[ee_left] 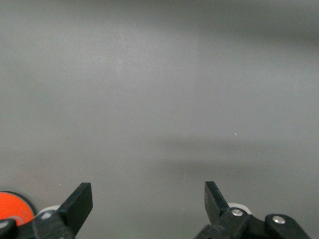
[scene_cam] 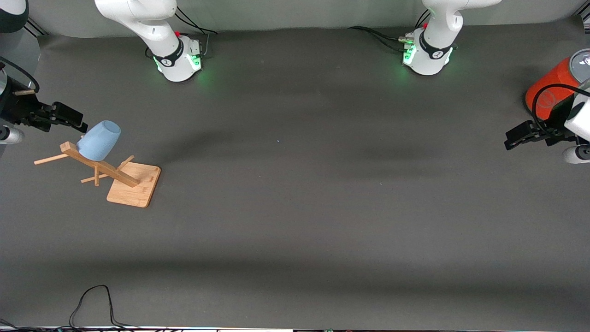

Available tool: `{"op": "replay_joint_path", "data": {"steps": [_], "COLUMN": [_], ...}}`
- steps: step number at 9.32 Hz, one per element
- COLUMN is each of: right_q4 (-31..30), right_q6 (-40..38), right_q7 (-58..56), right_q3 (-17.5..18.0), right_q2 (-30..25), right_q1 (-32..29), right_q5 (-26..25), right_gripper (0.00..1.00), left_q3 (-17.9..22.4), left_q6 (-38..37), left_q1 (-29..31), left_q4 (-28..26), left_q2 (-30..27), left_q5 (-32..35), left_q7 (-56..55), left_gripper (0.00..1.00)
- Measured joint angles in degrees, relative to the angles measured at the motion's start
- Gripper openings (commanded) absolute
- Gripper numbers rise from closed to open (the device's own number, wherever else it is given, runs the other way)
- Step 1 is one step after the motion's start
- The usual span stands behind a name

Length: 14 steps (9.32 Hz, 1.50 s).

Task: Rotate and upright cup with both arms
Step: 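Move the right gripper to the light blue cup on the wooden stand, then close the right gripper on the blue cup's base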

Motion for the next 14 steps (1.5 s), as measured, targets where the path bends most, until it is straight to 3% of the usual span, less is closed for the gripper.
{"op": "replay_joint_path", "data": {"steps": [3, 5, 10, 14], "right_q4": [-6.78, -7.49, -7.62, -14.88], "right_q6": [0.74, 1.49, 5.45, 10.85], "right_q7": [0.0, 4.48, 36.94, 41.84], "right_q3": [-4.28, -5.54, -5.42, -5.34], "right_q2": [-6.95, -6.25, -4.31, -4.34], "right_q1": [-0.39, -0.48, -0.01, 0.18], "right_q5": [-0.03, -0.01, 0.65, 0.82], "right_gripper": [1.0, 1.0, 1.0, 1.0], "left_q3": [0.02, 0.0, 0.0, 0.0], "left_q6": [-0.29, -0.48, -0.55, -0.55], "left_q1": [0.02, 0.02, 0.02, 0.02], "left_q4": [0.39, 0.39, 0.39, 0.39], "left_q2": [0.05, 0.05, 0.06, 0.07], "left_q5": [-0.01, -0.03, -0.04, -0.06], "left_q7": [0.3, 0.32, 0.37, 0.38], "left_gripper": [1.0, 1.0, 1.0, 1.0]}}
